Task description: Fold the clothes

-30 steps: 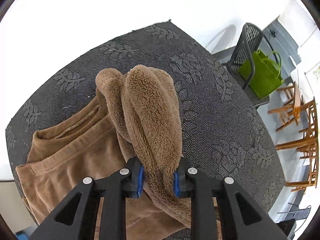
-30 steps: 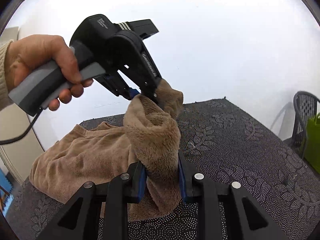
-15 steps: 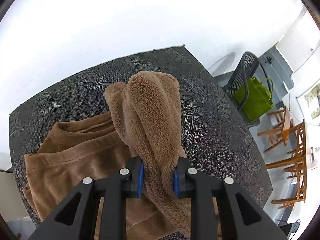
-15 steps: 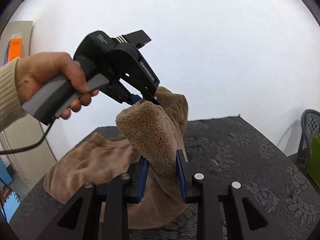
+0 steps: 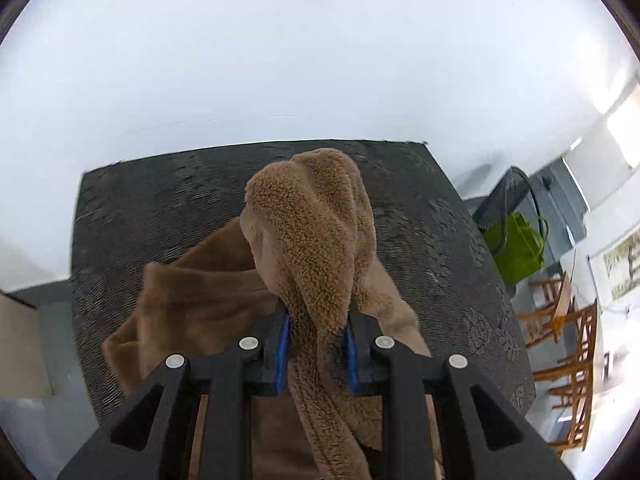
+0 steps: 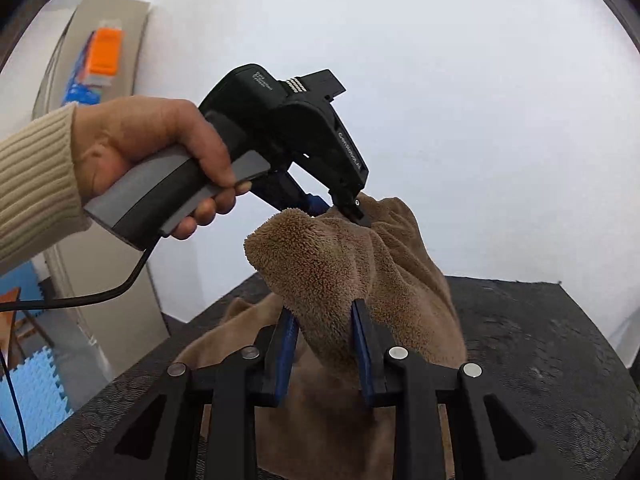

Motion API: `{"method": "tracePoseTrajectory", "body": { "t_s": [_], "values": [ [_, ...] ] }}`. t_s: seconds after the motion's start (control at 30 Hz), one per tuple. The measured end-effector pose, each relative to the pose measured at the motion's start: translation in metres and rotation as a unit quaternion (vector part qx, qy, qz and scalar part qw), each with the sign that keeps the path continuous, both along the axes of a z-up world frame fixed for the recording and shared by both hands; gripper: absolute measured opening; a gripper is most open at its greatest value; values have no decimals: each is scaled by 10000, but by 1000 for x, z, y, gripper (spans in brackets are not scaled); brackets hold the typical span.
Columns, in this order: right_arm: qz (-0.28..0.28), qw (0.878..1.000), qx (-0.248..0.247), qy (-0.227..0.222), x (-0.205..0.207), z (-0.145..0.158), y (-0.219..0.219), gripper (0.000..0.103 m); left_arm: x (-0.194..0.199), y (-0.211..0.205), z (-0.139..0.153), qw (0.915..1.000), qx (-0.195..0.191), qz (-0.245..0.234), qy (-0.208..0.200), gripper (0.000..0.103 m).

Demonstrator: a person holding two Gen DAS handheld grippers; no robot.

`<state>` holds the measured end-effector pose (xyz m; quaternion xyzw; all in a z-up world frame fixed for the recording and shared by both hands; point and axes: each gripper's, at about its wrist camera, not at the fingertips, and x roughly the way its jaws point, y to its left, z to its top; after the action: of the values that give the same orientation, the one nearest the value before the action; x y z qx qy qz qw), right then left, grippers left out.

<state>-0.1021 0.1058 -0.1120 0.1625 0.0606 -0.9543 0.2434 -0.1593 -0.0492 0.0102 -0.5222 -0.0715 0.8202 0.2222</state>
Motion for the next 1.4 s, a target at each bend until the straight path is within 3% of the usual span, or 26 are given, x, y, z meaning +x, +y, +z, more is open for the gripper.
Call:
{"method": "tracePoseTrajectory", "body": {
  "t_s": [0.4,0.63,0.67,0.73,0.8,0.9,0.97,1.03,1.07,1.17,1.33,1.4],
  "values": [
    [516,9963,582,-366,-7,-48,-59,28,2,-118,-42,9947,386,925,-215,25],
    [626,9940,765,-462,-5,-64,-77,28,9,-128,-72,9871,1322,610,-670,26],
    [619,9942,751,-461,-5,-64,-77,28,10,-125,-73,9858,1428,514,-715,31],
    [610,9941,774,-459,-6,-66,-74,28,10,-119,-75,9838,1560,394,-789,49],
    [622,9938,755,-519,-14,-66,-75,29,5,-113,-78,9809,1733,355,-809,83],
    [651,9930,792,-585,-18,-68,-76,30,-5,-106,-84,9772,1894,433,-860,84],
    [673,9923,832,-622,-19,-69,-76,36,-13,-103,-90,9764,1876,490,-955,84],
    [712,9918,862,-611,-17,-69,-74,64,-18,-98,-97,9753,1868,486,-1077,84],
    [728,9922,860,-532,-15,-68,-72,67,-20,-95,-101,9751,1852,474,-1126,84],
    [805,9930,809,-295,-3,-63,-61,69,-25,-88,-111,9731,1881,479,-1244,84],
    [847,9935,704,-292,0,-58,-39,69,-30,-85,-126,9678,2002,544,-1424,84],
    [864,9903,1089,16,3,-61,-43,69,-32,-84,-130,9667,2023,535,-1475,84]
  ]
}}
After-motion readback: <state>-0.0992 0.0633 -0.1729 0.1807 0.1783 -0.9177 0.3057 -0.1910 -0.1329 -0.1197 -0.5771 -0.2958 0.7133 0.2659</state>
